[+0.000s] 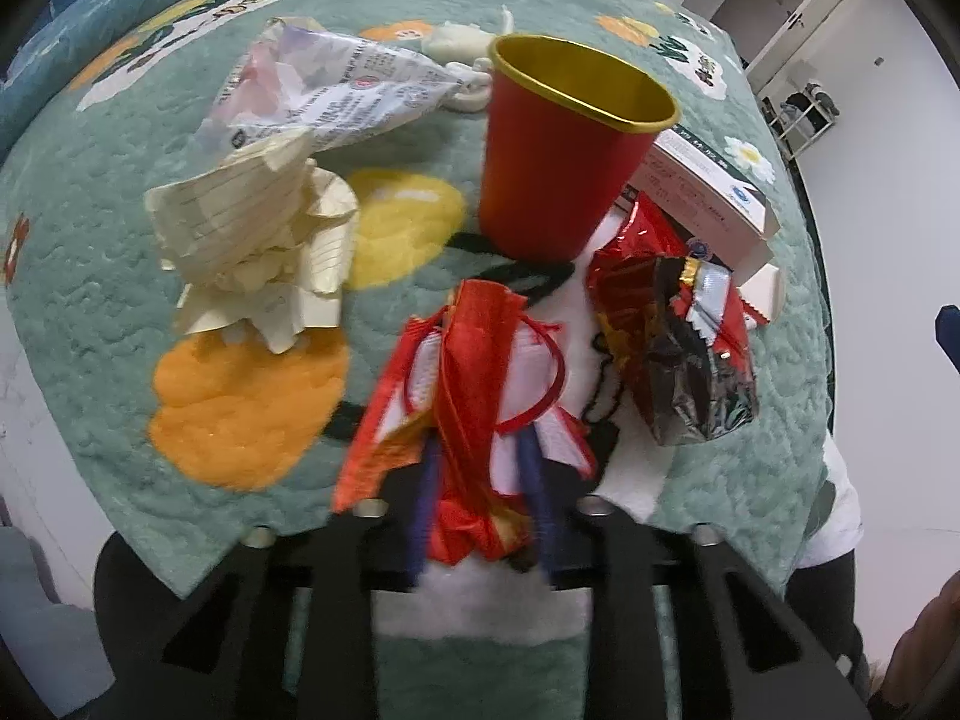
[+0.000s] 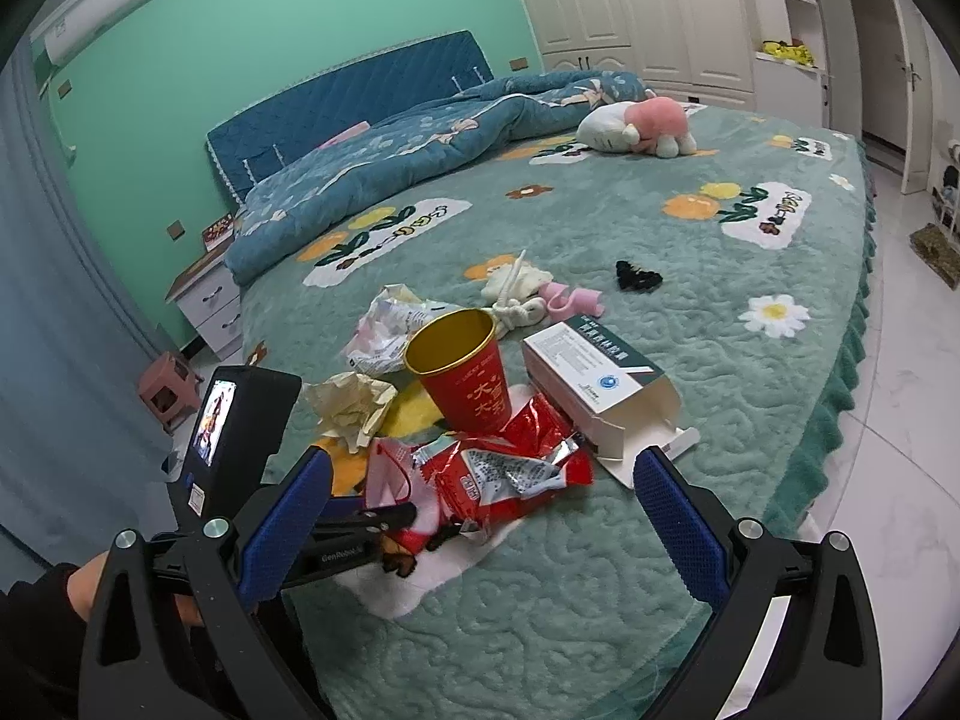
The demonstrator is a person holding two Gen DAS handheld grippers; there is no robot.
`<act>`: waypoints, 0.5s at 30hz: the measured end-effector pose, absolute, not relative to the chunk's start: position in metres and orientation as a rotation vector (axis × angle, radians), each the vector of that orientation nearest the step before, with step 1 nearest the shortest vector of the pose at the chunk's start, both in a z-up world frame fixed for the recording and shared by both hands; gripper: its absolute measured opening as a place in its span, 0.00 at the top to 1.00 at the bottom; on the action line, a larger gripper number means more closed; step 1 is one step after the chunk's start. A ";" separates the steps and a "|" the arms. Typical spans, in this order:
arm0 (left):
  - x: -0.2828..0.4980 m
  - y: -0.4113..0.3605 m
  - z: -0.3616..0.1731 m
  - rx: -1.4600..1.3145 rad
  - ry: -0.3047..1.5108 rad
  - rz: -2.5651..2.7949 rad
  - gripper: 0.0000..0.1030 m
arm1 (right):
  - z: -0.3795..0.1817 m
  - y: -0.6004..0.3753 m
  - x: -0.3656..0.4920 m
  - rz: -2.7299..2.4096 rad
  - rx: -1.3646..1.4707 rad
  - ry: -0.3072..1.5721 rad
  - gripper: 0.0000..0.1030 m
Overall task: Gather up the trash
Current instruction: 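Lower the left tool onto the red-and-white face mask and close it, then grasp the red snack wrapper with the right tool while the left holds the mask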
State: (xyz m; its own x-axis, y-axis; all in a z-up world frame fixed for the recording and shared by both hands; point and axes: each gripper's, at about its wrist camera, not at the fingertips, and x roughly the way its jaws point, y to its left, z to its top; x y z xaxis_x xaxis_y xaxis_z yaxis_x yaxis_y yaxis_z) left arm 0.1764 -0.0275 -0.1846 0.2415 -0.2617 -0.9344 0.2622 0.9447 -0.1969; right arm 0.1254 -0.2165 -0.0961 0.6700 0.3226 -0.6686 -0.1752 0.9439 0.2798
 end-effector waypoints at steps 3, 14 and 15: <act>0.173 -0.025 -0.181 0.011 1.267 -0.367 0.89 | -0.099 -0.212 0.126 0.293 0.189 0.795 0.05; 0.156 -0.017 -0.150 0.121 1.183 -0.358 0.92 | -0.128 -0.194 0.144 0.345 0.101 0.830 0.22; 0.155 -0.017 -0.148 0.127 1.178 -0.354 0.92 | -0.130 -0.192 0.146 0.355 0.090 0.838 0.28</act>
State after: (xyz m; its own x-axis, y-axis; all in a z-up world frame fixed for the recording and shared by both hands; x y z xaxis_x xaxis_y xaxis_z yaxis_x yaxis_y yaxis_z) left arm 0.1554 -0.0167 -0.1485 0.3356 -0.2044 -0.9196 0.3362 0.9379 -0.0858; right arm 0.1462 -0.1917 -0.1304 0.6136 0.3430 -0.7112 -0.2723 0.9374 0.2172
